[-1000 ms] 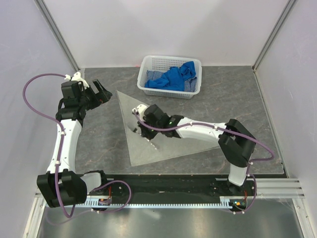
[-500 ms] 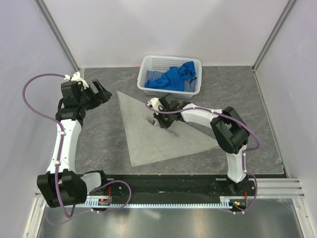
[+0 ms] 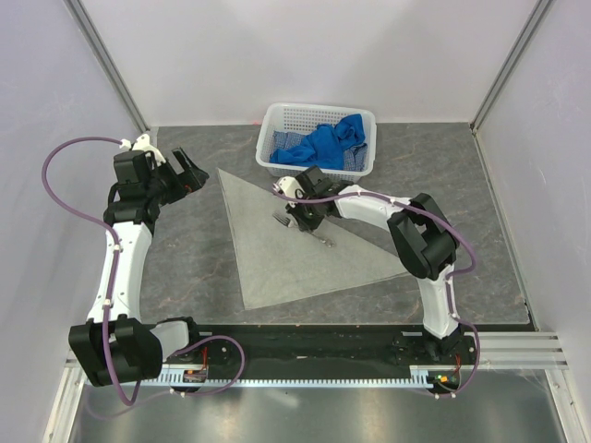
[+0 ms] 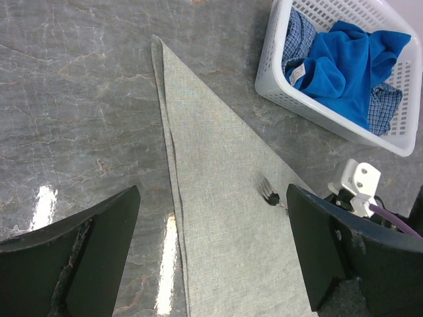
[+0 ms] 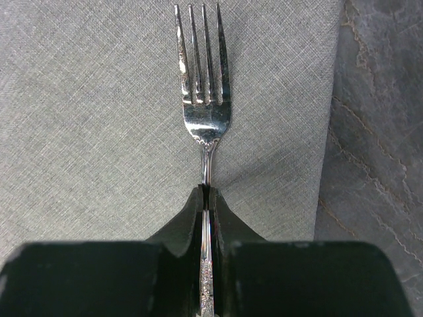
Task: Fold the napkin, place the utensils inside, and roll it up
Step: Place the utensil onto the napkin, then fold the napkin
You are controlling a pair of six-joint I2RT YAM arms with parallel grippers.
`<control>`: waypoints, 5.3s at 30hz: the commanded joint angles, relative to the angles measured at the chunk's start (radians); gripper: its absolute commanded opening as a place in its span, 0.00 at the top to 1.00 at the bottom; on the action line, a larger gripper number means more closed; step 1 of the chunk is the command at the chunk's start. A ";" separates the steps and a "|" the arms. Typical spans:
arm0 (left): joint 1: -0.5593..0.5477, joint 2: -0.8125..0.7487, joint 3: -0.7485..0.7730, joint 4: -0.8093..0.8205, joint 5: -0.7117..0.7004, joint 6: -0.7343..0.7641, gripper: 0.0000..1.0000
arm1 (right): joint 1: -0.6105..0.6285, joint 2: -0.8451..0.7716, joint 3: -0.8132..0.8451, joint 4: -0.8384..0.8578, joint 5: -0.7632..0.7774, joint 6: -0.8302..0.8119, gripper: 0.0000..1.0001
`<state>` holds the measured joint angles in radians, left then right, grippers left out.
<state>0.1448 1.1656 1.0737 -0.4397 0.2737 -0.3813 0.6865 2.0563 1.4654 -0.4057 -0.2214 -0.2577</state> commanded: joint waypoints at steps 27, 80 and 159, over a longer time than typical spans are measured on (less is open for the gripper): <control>0.010 0.008 0.008 0.025 0.044 -0.025 0.00 | -0.016 0.123 0.161 0.041 -0.016 0.021 1.00; -0.065 0.002 -0.038 0.093 0.171 -0.068 0.01 | -0.608 -0.980 -0.890 -0.051 0.123 0.808 0.41; -0.063 0.026 -0.037 0.105 0.223 -0.087 0.01 | -0.785 -0.955 -0.990 -0.101 0.284 0.911 0.62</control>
<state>0.0826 1.1851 1.0393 -0.3706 0.4747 -0.4393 -0.0948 1.0874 0.4889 -0.5339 0.0319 0.6411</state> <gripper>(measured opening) 0.993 0.392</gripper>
